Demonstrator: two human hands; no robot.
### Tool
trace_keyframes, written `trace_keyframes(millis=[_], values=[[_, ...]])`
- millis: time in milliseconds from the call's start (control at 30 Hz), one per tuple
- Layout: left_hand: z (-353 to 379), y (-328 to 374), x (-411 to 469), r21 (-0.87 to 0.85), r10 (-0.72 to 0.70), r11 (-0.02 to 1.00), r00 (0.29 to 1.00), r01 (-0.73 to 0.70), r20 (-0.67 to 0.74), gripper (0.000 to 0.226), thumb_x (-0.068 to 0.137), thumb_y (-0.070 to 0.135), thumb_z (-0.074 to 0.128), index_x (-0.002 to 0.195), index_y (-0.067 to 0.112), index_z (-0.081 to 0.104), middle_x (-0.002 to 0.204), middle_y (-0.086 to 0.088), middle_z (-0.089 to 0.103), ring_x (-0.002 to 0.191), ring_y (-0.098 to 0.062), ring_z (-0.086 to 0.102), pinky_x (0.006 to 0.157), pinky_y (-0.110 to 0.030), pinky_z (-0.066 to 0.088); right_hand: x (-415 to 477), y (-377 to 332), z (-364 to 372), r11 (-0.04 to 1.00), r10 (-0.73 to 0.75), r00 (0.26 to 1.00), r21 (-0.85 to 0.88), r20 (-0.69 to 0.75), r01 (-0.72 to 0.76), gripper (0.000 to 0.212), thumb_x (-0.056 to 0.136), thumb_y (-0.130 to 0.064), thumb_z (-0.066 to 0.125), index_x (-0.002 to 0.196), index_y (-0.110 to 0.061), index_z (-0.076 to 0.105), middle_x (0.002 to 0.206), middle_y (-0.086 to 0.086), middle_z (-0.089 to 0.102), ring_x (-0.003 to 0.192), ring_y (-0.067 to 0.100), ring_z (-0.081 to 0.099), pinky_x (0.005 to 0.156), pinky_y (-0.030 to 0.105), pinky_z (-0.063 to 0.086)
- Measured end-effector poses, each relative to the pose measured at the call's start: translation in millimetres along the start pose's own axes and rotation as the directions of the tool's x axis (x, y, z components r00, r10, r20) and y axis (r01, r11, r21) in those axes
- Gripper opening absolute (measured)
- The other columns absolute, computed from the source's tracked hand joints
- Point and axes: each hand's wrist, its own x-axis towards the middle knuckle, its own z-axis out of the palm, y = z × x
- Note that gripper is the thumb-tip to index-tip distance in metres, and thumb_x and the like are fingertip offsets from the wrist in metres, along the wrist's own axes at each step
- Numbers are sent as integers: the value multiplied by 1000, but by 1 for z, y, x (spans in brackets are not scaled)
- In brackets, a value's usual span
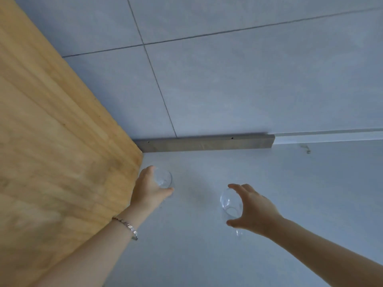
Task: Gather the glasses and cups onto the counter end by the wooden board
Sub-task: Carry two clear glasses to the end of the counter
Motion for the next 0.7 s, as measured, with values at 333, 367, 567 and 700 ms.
trace_keyframes(millis=[333,367,567,700], values=[[-6,-35,120,-23,4,1000,1000,-4,6,82,68,15,78,138,7,38,138,-17,36,130,-27,38,103,-29,34,85,-67,21,999,23,999,-36,-30,-24,91,69,-40,76,144,-32,25,139,-5,40,117,18,54,91,28,46],[-3,-38,127,-27,12,1000,1000,-12,15,81,68,14,78,138,6,38,138,-17,37,130,-26,38,101,-28,33,97,-73,22,999,25,999,-34,-45,-27,91,70,-39,76,144,-31,25,140,-4,40,118,19,53,92,28,46],[4,-62,146,-57,73,996,997,-73,12,84,68,18,80,139,4,38,138,-17,39,130,-26,38,102,-24,31,171,-112,27,1000,11,991,2,-132,-11,91,72,-38,75,146,-30,23,143,-1,38,124,23,48,97,34,45],[5,-74,150,-88,120,989,993,-119,5,86,69,19,82,141,4,37,136,-15,39,126,-25,43,97,-17,31,208,-135,38,999,13,991,31,-137,-9,90,73,-36,75,146,-28,23,145,0,36,123,25,50,93,34,48]])
